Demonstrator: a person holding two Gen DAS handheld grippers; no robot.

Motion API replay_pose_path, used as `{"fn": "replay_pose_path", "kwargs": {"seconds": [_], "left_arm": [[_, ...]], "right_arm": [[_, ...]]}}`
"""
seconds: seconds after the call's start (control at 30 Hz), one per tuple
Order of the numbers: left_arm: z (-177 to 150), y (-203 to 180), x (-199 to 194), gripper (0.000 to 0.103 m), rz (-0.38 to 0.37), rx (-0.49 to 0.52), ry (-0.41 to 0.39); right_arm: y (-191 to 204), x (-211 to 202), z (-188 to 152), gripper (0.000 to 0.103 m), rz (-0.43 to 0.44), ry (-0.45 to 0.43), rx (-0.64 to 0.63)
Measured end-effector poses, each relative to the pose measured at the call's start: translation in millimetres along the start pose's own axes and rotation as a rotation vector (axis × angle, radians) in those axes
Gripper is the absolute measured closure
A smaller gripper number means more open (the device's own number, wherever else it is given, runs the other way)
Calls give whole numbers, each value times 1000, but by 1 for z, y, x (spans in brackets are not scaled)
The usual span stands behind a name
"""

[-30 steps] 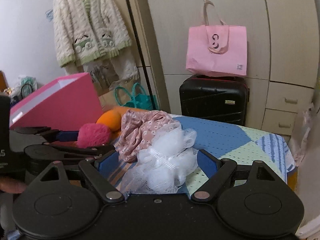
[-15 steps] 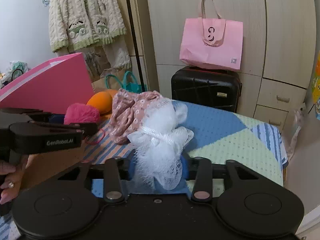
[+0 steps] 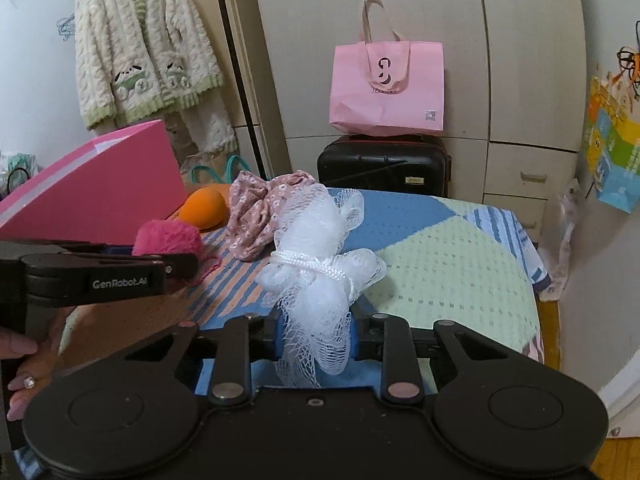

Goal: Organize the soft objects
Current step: 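Close the left tool on the pink puff while the right tool closes on the white mesh puff, then carry the pink puff and white mesh puff in both tools over the shoebox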

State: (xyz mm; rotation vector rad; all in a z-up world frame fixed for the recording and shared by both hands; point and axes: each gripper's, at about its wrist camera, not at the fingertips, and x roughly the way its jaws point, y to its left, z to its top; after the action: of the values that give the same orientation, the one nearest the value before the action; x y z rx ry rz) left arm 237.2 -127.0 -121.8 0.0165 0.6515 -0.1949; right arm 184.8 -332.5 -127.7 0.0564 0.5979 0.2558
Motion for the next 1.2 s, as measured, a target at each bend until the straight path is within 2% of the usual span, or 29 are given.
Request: {"fn": "replay_pose_path", "kwargs": {"seconds": [0.23,0.57,0.77,0.9,1.03,1.13,1.2], "left_arm": [[-7,-1,-19,58,-74,0,17],[-26,1,-51,58,-162,21,30],[-40,-1,-75,58,-200,66,8],[-46,2,-90,58,-247,77,21],[-52,11,-104,58,-257,101,18],[-57,20,-111,58,-284,104,47],[-59,28,-115,58,-309,97,66]], "right_arm": [[11,-21,-12,70,-37,-21,16],[25,-51,-37,70,-35,-45,100],[34,-66,-53,70,-34,-62,149],[46,-69,-61,70,-14,-32,147],[60,-74,-69,69,-12,-24,133],[67,-78,-73,69,20,-15,136],[75,-77,-73,69,55,16,93]]}}
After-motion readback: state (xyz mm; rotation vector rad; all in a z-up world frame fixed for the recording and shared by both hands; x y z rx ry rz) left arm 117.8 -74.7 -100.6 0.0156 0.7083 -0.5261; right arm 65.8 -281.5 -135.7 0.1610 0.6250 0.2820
